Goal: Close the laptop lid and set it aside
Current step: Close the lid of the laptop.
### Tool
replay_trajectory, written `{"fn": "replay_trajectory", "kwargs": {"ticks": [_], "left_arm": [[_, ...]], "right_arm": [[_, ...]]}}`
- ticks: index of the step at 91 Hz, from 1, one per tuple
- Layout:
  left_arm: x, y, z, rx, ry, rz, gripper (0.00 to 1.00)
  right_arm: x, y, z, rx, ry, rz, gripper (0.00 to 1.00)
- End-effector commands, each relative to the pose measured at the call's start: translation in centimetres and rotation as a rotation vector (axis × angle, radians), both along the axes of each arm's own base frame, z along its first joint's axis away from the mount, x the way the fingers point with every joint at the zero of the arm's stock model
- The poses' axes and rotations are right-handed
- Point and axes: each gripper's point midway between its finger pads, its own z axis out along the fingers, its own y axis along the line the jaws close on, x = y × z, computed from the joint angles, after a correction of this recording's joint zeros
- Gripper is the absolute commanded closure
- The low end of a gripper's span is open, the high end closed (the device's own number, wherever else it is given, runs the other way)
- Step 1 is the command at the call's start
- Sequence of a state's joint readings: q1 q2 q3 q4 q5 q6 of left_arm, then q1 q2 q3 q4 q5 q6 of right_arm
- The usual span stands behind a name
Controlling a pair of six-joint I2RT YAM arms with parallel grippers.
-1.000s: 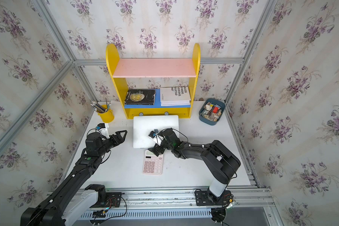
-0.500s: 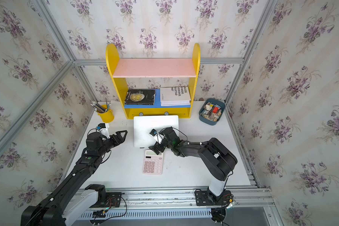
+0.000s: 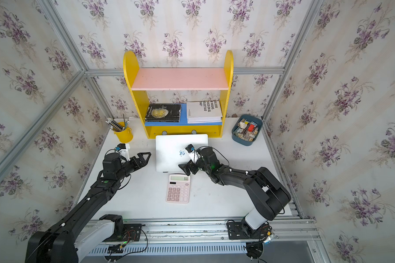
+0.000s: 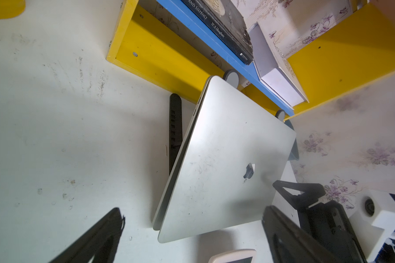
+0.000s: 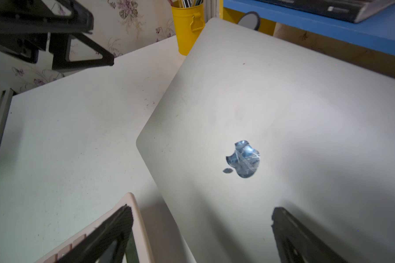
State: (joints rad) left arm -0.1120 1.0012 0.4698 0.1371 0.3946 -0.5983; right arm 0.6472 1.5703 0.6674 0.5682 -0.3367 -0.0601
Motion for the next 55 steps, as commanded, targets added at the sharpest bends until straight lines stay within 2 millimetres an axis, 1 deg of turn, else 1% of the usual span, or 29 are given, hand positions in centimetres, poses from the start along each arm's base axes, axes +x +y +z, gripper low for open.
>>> {"fn": "replay_trajectory", "kwargs": {"ticks": [1,9,10,13,16,20,22,33,45,51,55], "left_arm": [[0.3,-0.7,0.4,-0.022,-0.013,-0.034,0.02],[0.3,-1.1,-0.3,-0.029,0.000,-0.048,0.02],[0.3,-1.1,-0.3,-0.031,0.000,-0.050,0.02],[0.3,-1.3,-0.5,-0.034,0.004,-0.054,0.02],[0.3,-1.4,-0.7,-0.037,0.004,-0.059,0.02],[0.3,-1.6,-1.0,-0.040,0.011,-0.067,0.02],[0.3,-1.7,-1.0,-0.043,0.011,-0.068,0.02],[0.5,-2.1,-1.9,-0.055,0.030,-0.082,0.02],[0.6,-2.4,-2.9,-0.069,0.050,-0.094,0.02],[0.7,-2.6,-3.4,-0.076,0.063,-0.097,0.02],[0.8,-2.7,-3.7,-0.079,0.069,-0.100,0.01]], "right_arm": [[0.7,-1.3,2.5,0.181,0.044,-0.073,0.00],[0.9,-3.2,3.3,0.288,0.082,-0.136,0.00],[1.2,-4.0,3.2,0.298,0.092,-0.160,0.00],[1.6,-5.4,3.1,0.331,0.106,-0.202,0.00],[1.8,-6.1,3.6,0.375,0.110,-0.226,0.00],[1.8,-7.2,3.4,0.420,0.132,-0.259,0.00],[1.8,-7.7,3.7,0.447,0.134,-0.273,0.00],[1.9,-10.6,2.9,0.546,0.188,-0.364,0.00],[2.5,-13.0,1.5,0.621,0.263,-0.446,0.00],[2.8,-13.7,0.6,0.646,0.316,-0.466,0.00],[2.9,-13.8,0.1,0.661,0.349,-0.462,0.00]]}}
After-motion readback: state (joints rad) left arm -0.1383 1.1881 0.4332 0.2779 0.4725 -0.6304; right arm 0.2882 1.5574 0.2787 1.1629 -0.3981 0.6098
